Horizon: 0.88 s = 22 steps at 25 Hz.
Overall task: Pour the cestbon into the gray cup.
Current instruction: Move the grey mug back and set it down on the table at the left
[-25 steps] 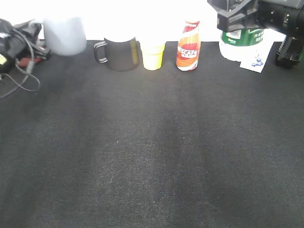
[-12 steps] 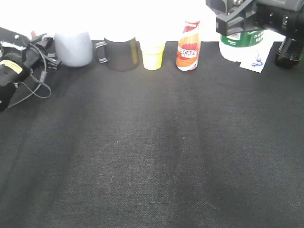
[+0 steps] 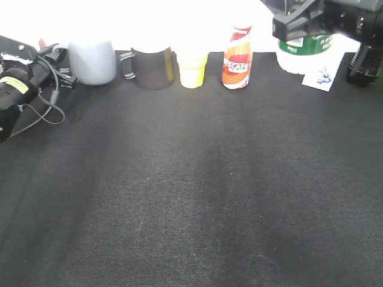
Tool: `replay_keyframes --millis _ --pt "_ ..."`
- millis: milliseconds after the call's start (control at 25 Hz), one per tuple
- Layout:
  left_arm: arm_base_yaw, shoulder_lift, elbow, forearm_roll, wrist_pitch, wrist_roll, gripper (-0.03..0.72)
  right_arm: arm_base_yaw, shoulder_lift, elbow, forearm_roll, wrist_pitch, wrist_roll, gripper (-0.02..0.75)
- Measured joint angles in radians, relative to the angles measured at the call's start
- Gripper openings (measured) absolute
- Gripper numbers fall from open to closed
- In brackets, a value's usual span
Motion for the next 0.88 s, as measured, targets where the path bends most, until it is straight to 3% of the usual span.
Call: replay_keyframes --millis 880 --pt "0.001 0.023 0.000 0.001 -0.007 0.000 0.070 0.000 0.000 0.000 0.000 -0.001 -0.001 0.504"
